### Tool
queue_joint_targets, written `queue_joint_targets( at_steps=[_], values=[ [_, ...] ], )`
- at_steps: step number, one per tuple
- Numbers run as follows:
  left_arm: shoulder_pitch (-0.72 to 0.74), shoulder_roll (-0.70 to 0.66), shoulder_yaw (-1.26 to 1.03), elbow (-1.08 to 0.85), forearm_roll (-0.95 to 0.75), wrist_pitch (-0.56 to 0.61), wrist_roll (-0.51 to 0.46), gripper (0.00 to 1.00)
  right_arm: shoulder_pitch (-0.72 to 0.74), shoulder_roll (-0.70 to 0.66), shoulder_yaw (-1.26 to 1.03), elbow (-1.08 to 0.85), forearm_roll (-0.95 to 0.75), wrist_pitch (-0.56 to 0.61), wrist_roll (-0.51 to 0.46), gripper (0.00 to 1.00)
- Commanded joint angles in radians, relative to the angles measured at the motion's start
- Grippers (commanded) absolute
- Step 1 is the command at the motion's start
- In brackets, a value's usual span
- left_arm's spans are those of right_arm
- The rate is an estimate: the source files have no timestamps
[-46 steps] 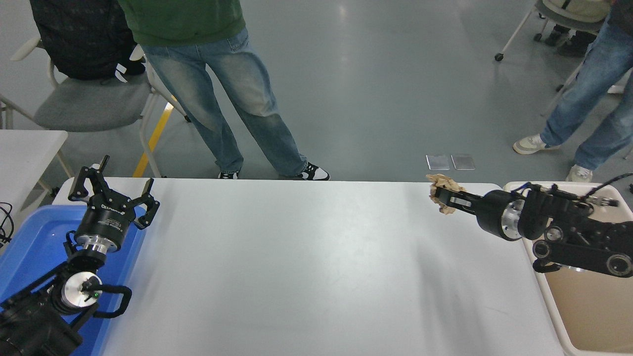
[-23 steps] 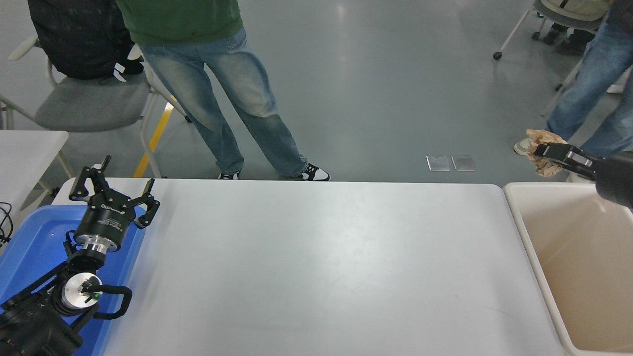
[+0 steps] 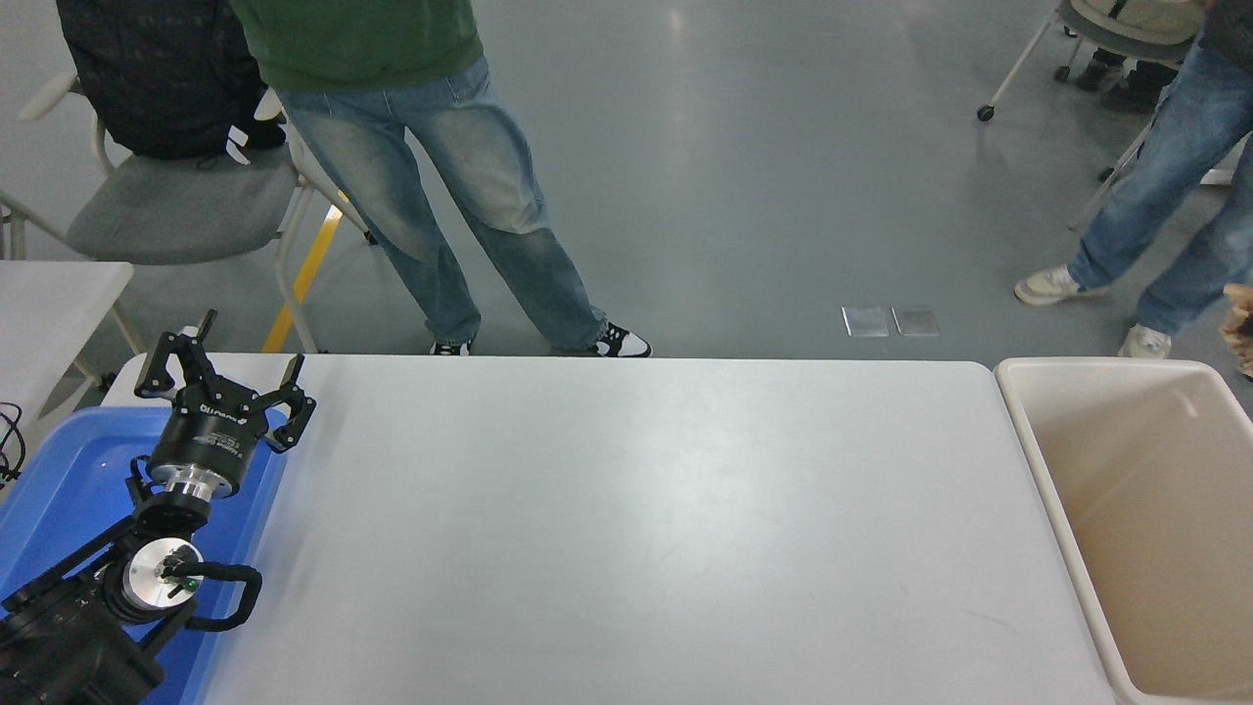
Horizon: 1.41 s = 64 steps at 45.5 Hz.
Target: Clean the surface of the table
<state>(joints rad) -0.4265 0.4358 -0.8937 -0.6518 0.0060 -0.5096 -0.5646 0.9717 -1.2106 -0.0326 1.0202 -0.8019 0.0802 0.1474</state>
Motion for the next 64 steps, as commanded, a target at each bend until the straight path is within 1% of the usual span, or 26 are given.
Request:
queue_joint_targets(
  at_steps=[1, 8, 12, 22, 36, 41, 47, 51, 58, 64],
  values=[
    [0.000, 0.000, 0.001, 0.000, 0.000, 0.000, 0.000, 0.99, -0.137, 0.160, 0.011, -0.279, 0.079, 0.006, 0.023, 0.00],
    [0.000, 0.000, -0.001, 0.000, 0.000, 0.000, 0.000, 0.99, -0.177, 0.198, 0.011, -0.337, 0.102, 0.000, 0.021, 0.00],
    [0.000, 0.000, -0.001, 0.000, 0.000, 0.000, 0.000, 0.99, -0.208, 0.284, 0.000, -0.454, 0.135, 0.006, 0.021, 0.00],
    [0.000, 0.000, -0.001, 0.000, 0.000, -0.001, 0.000, 0.99, -0.272, 0.456, 0.000, -0.690, 0.153, 0.013, 0.023, 0.00],
    [0.000, 0.000, 0.001, 0.000, 0.000, 0.000, 0.000, 0.99, -0.301, 0.654, -0.007, -0.934, 0.170, 0.016, 0.017, 0.00],
    [0.000, 0.000, -0.001, 0.000, 0.000, 0.000, 0.000, 0.99, -0.307, 0.717, -0.006, -0.989, 0.170, 0.015, 0.011, 0.00],
    [0.000, 0.000, -0.001, 0.000, 0.000, 0.000, 0.000, 0.99, -0.308, 0.755, -0.001, -1.005, 0.171, 0.001, -0.006, 0.00],
    [0.000, 0.000, 0.001, 0.000, 0.000, 0.000, 0.000, 0.99, -0.308, 0.758, 0.007, -1.005, 0.173, -0.003, -0.025, 0.00],
    [0.000, 0.000, 0.001, 0.000, 0.000, 0.000, 0.000, 0.99, -0.308, 0.757, -0.004, -1.006, 0.225, -0.005, -0.032, 0.00],
    [0.000, -0.002, -0.001, 0.000, 0.000, 0.000, 0.000, 0.99, -0.308, 0.757, -0.004, -1.014, 0.234, -0.003, -0.037, 0.00]
  ],
)
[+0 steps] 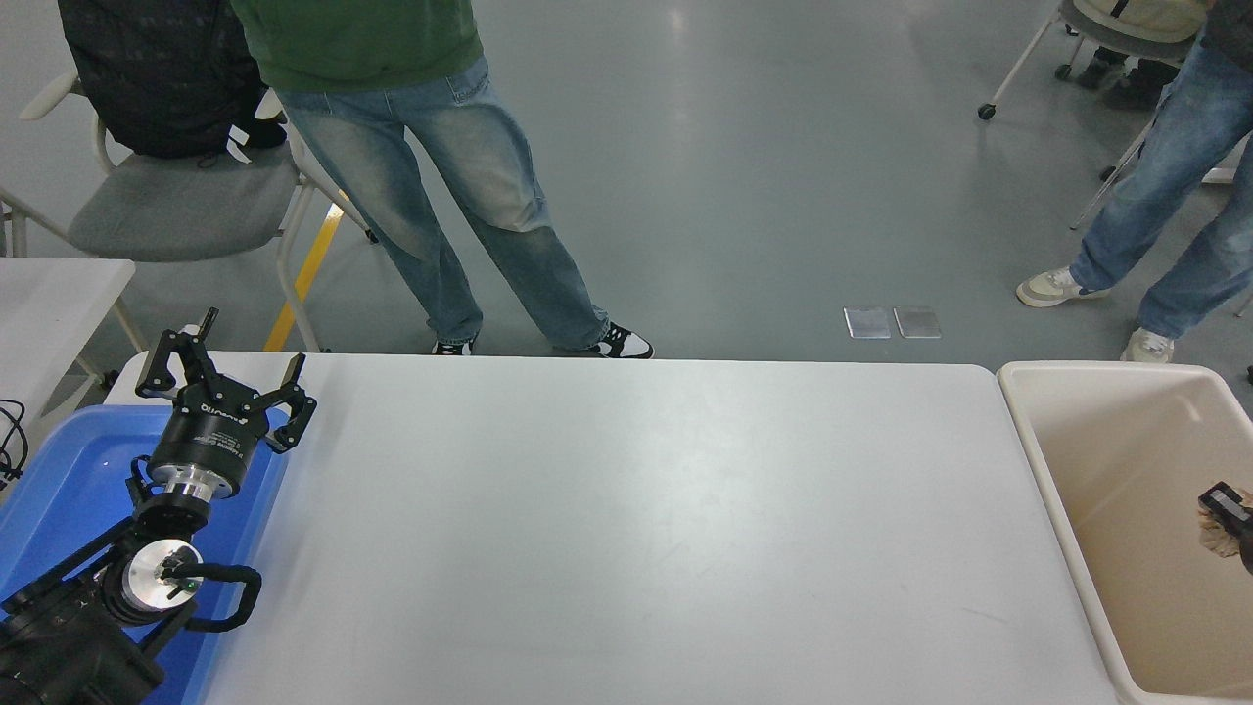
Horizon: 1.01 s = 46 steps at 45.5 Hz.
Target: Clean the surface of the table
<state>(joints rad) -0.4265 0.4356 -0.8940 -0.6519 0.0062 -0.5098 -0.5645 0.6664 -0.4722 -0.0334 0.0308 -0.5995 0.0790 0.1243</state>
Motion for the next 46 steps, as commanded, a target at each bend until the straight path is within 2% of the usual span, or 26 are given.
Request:
queue_joint_targets(
  at_steps=[1, 3, 6, 7, 9, 12, 13, 14, 36, 46],
  values=[
    [0.000, -0.001, 0.000, 0.000, 0.000, 0.001, 0.000, 0.99, -0.002, 0.018, -0.003, -0.029, 0.032, -0.002, -0.015, 0.02],
    [0.000, 0.000, 0.000, 0.000, 0.000, 0.001, 0.000, 0.99, -0.002, 0.018, -0.005, -0.035, 0.032, -0.002, -0.018, 0.27],
    [0.000, 0.000, 0.000, 0.000, 0.000, 0.000, 0.000, 0.99, -0.002, 0.020, -0.008, -0.035, 0.032, -0.001, -0.031, 0.32],
    [0.000, 0.000, 0.000, 0.000, 0.000, -0.001, 0.000, 0.99, -0.002, 0.020, -0.008, -0.035, 0.032, -0.002, -0.032, 0.38],
    [0.000, 0.000, 0.000, 0.000, 0.000, 0.001, 0.000, 0.99, -0.001, 0.020, -0.003, -0.037, 0.033, -0.004, -0.035, 0.58],
    [0.000, 0.000, 0.000, 0.000, 0.000, -0.001, 0.000, 0.99, 0.004, 0.020, -0.003, -0.037, 0.041, -0.002, -0.035, 0.77],
    [0.000, 0.000, 0.000, 0.000, 0.000, 0.000, 0.000, 0.99, 0.004, 0.020, -0.003, -0.037, 0.044, -0.002, -0.035, 0.93],
    [0.000, 0.000, 0.000, 0.000, 0.000, 0.001, 0.000, 0.99, 0.006, 0.018, -0.003, -0.037, 0.044, 0.001, -0.035, 1.00],
    [0.000, 0.000, 0.001, 0.000, 0.000, 0.001, 0.000, 0.99, -0.002, 0.018, 0.010, -0.038, 0.047, -0.027, -0.034, 1.00],
    [0.002, 0.000, 0.001, 0.000, 0.000, 0.001, 0.000, 0.99, -0.011, 0.018, 0.000, -0.066, 0.127, -0.028, -0.034, 1.00]
  ],
)
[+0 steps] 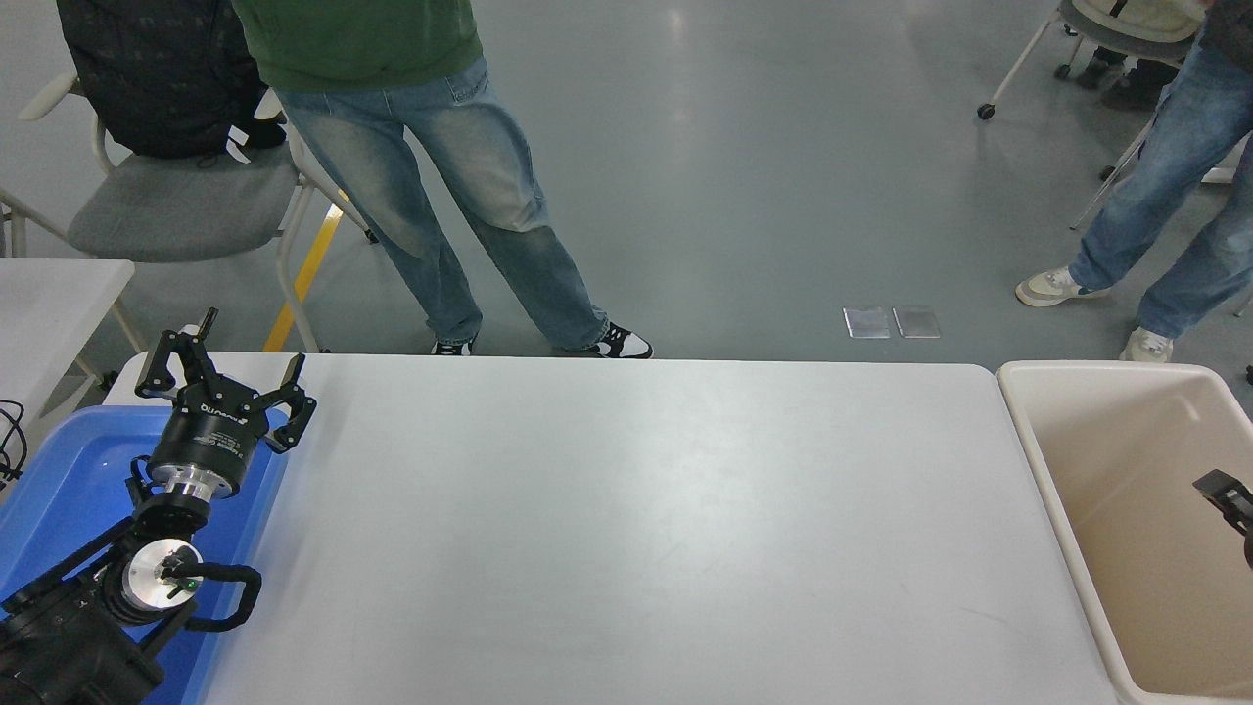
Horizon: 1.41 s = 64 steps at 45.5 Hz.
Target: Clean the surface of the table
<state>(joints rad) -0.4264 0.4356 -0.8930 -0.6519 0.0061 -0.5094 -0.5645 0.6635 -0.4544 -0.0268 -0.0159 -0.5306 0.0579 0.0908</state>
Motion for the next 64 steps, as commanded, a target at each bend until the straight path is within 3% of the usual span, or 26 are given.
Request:
queue_joint_targets(
  at_steps=[1, 20, 30, 42, 48, 56, 64],
  values=[
    [0.000, 0.000, 0.000, 0.000, 0.000, 0.000, 0.000, 0.99, -0.008, 0.000, -0.007, -0.019, 0.060, -0.007, 0.000, 1.00],
    [0.002, 0.000, 0.000, 0.000, 0.000, 0.000, 0.000, 0.99, 0.011, -0.010, 0.120, 0.054, 0.101, -0.004, 0.003, 1.00],
    [0.000, 0.000, 0.000, 0.000, 0.000, 0.000, 0.000, 0.99, -0.031, -0.107, 0.551, 0.361, 0.103, -0.004, 0.017, 1.00],
    [0.002, 0.000, 0.000, 0.000, 0.000, 0.000, 0.000, 0.99, -0.266, -0.095, 1.099, 0.692, 0.141, 0.016, 0.020, 1.00],
    [0.002, 0.000, 0.000, 0.000, 0.000, 0.000, 0.000, 0.99, -0.278, -0.078, 1.116, 0.731, 0.196, 0.016, 0.020, 1.00],
    [0.002, 0.000, 0.000, 0.000, 0.000, 0.000, 0.000, 0.99, -0.269, -0.063, 1.111, 0.735, 0.420, 0.079, 0.018, 1.00],
    [0.002, 0.000, 0.000, 0.000, 0.000, 0.000, 0.000, 0.99, -0.266, -0.056, 1.122, 0.764, 0.460, 0.106, 0.018, 1.00]
  ],
)
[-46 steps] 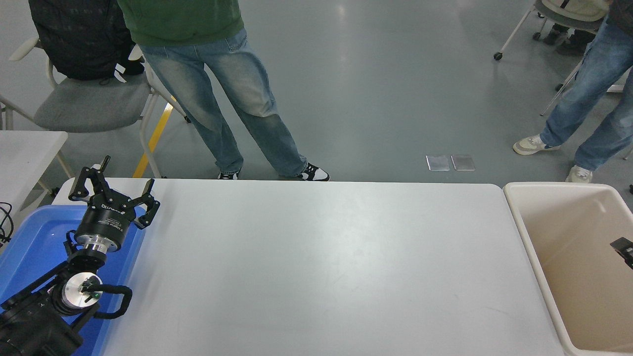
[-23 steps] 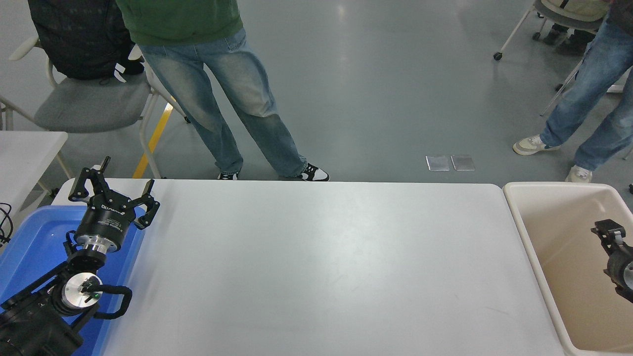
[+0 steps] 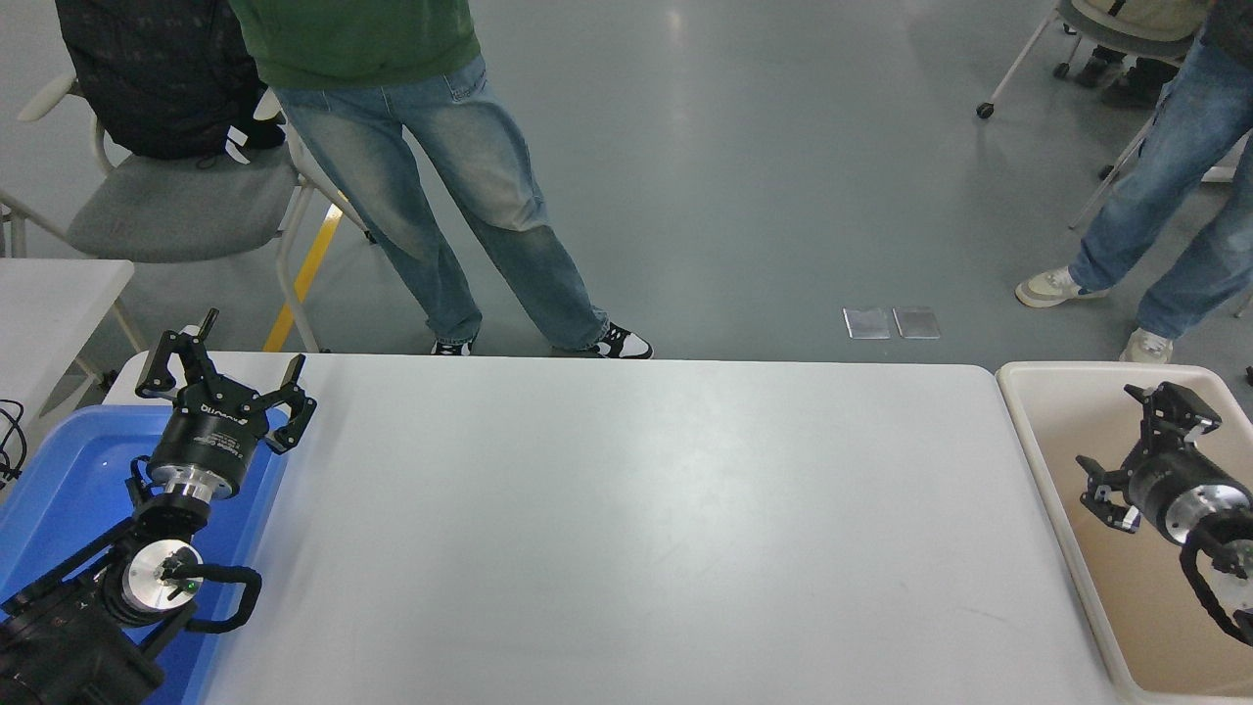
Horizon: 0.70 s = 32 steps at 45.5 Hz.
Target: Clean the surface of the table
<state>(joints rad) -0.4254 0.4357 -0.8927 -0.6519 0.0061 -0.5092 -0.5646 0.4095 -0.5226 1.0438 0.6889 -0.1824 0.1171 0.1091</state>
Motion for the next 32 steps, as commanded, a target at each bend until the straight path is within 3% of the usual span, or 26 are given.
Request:
queue_joint_targets(
  at_steps=[1, 13, 24, 32],
  values=[
    [-0.001, 0.000, 0.000, 0.000, 0.000, 0.000, 0.000, 0.99, -0.012, 0.016, 0.056, 0.061, 0.113, 0.055, 0.001, 1.00],
    [-0.001, 0.000, 0.000, 0.000, 0.000, 0.000, 0.000, 0.99, -0.006, 0.122, 0.110, 0.063, 0.116, 0.115, 0.010, 1.00],
    [-0.001, 0.000, 0.000, 0.000, 0.000, 0.000, 0.000, 0.99, -0.008, 0.226, 0.110, 0.074, 0.074, 0.158, 0.129, 1.00],
    [-0.001, 0.000, 0.000, 0.000, 0.000, 0.000, 0.000, 0.99, -0.012, 0.291, 0.107, 0.077, -0.097, 0.159, 0.242, 1.00]
  ],
)
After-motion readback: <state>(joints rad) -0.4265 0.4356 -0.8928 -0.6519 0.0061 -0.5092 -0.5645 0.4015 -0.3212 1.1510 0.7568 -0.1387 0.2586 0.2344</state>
